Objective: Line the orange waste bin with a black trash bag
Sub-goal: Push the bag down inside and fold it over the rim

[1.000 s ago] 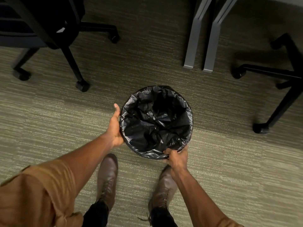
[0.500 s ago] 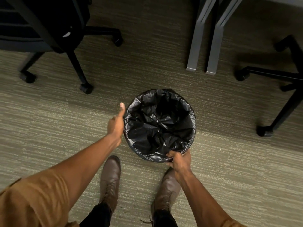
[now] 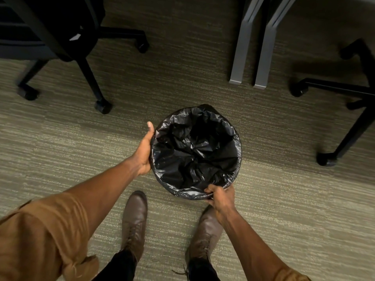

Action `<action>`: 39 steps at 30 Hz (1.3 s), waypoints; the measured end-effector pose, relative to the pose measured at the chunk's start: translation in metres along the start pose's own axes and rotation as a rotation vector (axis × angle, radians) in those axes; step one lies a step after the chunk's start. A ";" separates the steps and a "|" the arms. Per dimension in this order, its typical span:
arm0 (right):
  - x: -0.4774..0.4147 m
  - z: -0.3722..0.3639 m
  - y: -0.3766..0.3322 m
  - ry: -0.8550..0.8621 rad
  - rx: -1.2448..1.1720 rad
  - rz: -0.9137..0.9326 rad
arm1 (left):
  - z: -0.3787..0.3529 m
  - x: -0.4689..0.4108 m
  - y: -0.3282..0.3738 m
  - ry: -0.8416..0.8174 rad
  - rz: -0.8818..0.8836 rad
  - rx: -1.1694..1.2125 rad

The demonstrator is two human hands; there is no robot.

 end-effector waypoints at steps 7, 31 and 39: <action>-0.003 0.021 -0.026 0.150 0.248 0.299 | 0.007 0.025 -0.021 0.491 -0.257 -0.382; -0.067 -0.080 -0.224 -0.325 1.264 0.821 | -0.005 0.047 -0.084 0.491 -0.134 -0.474; -0.033 -0.021 -0.199 0.124 0.880 1.034 | 0.004 0.054 -0.059 0.606 -0.203 -0.580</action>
Point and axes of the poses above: each hand's wrist, its own x-axis away from the middle knuckle, its own z-axis out of the back of the hand, y = z × x, the point moved 1 cm from there along -x, towards the middle knuckle, and after that the axes turned 7 degrees about y, right-handed, at the moved point
